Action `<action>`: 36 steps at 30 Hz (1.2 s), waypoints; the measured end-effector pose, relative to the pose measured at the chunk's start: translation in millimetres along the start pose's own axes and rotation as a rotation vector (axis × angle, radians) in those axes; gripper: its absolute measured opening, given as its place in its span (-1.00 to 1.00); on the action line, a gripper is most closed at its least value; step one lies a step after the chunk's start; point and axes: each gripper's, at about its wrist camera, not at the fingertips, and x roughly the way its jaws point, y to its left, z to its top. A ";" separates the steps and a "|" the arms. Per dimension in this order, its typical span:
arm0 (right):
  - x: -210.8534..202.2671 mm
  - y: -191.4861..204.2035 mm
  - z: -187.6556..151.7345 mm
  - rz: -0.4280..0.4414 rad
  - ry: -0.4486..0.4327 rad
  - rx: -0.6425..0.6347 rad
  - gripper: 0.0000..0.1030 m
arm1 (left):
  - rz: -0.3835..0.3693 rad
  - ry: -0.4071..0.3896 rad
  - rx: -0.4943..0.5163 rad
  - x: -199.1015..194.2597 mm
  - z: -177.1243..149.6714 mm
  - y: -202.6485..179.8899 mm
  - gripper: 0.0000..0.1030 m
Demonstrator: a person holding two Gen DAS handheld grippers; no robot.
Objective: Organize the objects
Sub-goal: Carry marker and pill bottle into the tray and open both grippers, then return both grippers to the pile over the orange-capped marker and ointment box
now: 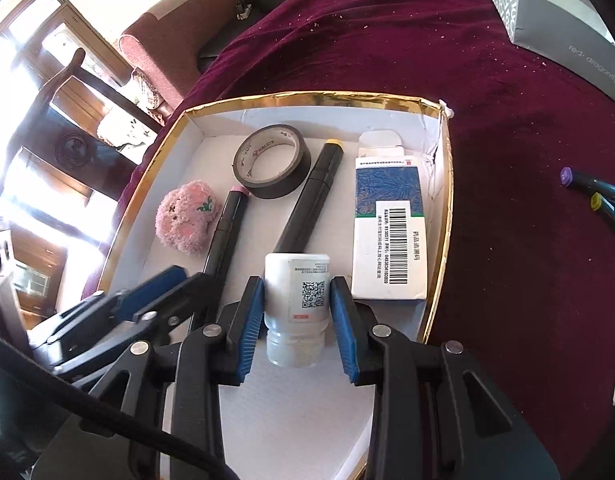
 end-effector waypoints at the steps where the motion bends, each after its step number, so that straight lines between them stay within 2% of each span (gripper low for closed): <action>1: -1.7 -0.3 -0.3 0.002 -0.007 0.001 -0.38 | -0.001 -0.009 -0.003 -3.2 0.0 0.5 -0.38; 3: -4.2 0.6 -1.3 0.002 -0.016 -0.004 -0.38 | 0.003 -0.034 -0.010 -12.6 -2.5 2.4 -0.16; 4: -6.4 1.0 -2.0 0.004 -0.024 -0.005 -0.38 | 0.006 -0.044 -0.011 -16.8 -3.9 2.9 -0.14; 7: -14.5 3.7 -5.3 0.008 -0.047 -0.015 -0.36 | 0.018 -0.083 0.002 -32.4 -7.9 0.8 -0.13; 12: -37.7 6.0 -16.9 0.006 -0.112 -0.026 -0.05 | 0.060 -0.169 0.038 -60.4 -14.7 -7.8 -0.07; 20: -89.5 -17.4 -43.2 -0.029 -0.237 0.001 0.11 | 0.116 -0.314 0.111 -104.2 -28.6 -34.4 0.06; 25: -129.7 -43.1 -61.9 -0.111 -0.356 0.018 0.14 | 0.134 -0.379 0.178 -121.2 -36.2 -64.8 0.11; 28: -162.5 -55.5 -79.1 -0.245 -0.490 0.004 0.17 | 0.125 -0.395 0.212 -125.9 -39.4 -84.7 0.16; 29: -176.7 -58.5 -87.2 -0.324 -0.555 -0.007 0.30 | 0.118 -0.395 0.226 -125.9 -39.5 -93.5 0.16; 30: -188.7 -61.7 -94.8 -0.390 -0.613 -0.014 0.60 | 0.109 -0.394 0.235 -125.6 -39.9 -101.1 0.16; 32: -209.3 -74.1 -107.1 -0.461 -0.707 -0.003 0.77 | 0.069 -0.380 0.252 -123.8 -40.7 -116.9 0.16; 34: -223.7 -95.7 -112.2 -0.440 -0.718 0.032 0.77 | 0.020 -0.355 0.266 -119.8 -43.0 -131.7 0.16; 36: -232.1 -130.3 -109.4 -0.407 -0.664 0.105 0.77 | -0.028 -0.325 0.284 -113.1 -47.5 -149.0 0.16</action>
